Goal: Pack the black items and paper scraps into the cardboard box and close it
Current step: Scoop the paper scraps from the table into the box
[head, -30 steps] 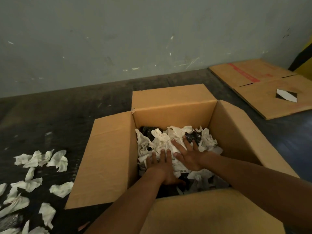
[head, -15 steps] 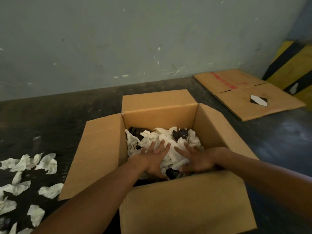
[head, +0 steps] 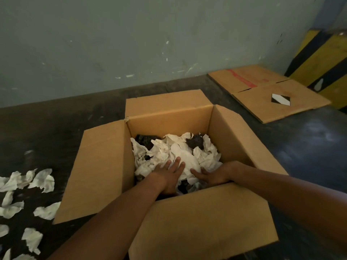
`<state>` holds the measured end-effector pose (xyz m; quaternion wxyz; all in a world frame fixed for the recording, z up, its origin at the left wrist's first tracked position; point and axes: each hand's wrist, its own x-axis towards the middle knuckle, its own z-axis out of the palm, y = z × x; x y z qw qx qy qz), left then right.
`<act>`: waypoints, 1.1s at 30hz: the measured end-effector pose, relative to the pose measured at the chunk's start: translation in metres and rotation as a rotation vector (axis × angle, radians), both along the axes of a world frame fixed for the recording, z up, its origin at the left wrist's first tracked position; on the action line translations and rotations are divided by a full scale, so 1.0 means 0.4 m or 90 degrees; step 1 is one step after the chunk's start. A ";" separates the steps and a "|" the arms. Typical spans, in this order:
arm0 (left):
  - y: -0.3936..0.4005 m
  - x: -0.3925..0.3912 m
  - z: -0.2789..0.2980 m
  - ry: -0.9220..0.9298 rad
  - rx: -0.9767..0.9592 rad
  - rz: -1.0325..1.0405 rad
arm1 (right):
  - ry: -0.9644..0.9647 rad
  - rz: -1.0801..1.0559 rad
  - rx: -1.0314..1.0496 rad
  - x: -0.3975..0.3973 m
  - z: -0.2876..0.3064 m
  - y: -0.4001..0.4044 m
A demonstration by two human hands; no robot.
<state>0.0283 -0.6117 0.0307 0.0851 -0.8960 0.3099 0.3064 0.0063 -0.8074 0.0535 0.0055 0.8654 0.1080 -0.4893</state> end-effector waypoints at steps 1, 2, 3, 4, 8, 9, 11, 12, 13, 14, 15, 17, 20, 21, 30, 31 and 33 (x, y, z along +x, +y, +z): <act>0.000 -0.001 0.005 -0.002 0.002 0.004 | -0.009 0.000 -0.005 -0.003 0.005 0.001; 0.000 -0.003 0.009 -0.001 0.001 0.012 | -0.015 -0.004 -0.003 -0.007 0.015 0.001; 0.002 -0.005 0.014 -0.003 -0.003 0.019 | -0.022 -0.014 0.004 -0.012 0.026 0.001; 0.006 -0.004 0.025 -0.011 -0.004 0.021 | -0.031 -0.020 0.015 -0.012 0.040 0.000; 0.027 0.002 0.107 -0.040 -0.031 0.008 | -0.067 -0.116 0.079 -0.008 0.140 -0.001; 0.034 0.002 0.135 -0.039 -0.053 0.018 | -0.078 -0.159 0.106 -0.008 0.170 0.001; 0.050 0.000 0.187 -0.041 -0.109 0.058 | -0.143 -0.205 0.152 -0.008 0.219 0.006; 0.061 -0.003 0.211 -0.055 -0.135 0.078 | -0.191 -0.201 0.165 -0.013 0.245 0.021; 0.075 -0.008 0.234 -0.084 -0.158 0.092 | -0.259 -0.189 0.177 -0.012 0.259 0.033; 0.092 -0.016 0.257 -0.126 -0.183 0.100 | -0.325 -0.180 0.178 -0.010 0.264 0.044; 0.112 -0.025 0.277 -0.177 -0.208 0.108 | -0.370 -0.171 0.159 -0.010 0.266 0.057; 0.161 -0.046 0.312 -0.285 -0.254 0.136 | -0.444 -0.152 0.121 -0.010 0.266 0.101; 0.256 -0.089 0.343 -0.345 -0.288 0.217 | -0.502 -0.126 0.099 -0.046 0.301 0.199; 0.294 -0.108 0.348 -0.350 -0.287 0.239 | -0.515 -0.116 0.098 -0.063 0.317 0.237; 0.764 -0.356 0.307 -0.358 -0.269 0.398 | -0.617 -0.065 0.217 -0.257 0.292 0.651; 0.816 -0.390 0.288 -0.353 -0.266 0.423 | -0.624 -0.057 0.231 -0.285 0.275 0.699; 0.913 -0.462 0.246 -0.344 -0.261 0.465 | -0.634 -0.042 0.271 -0.344 0.234 0.790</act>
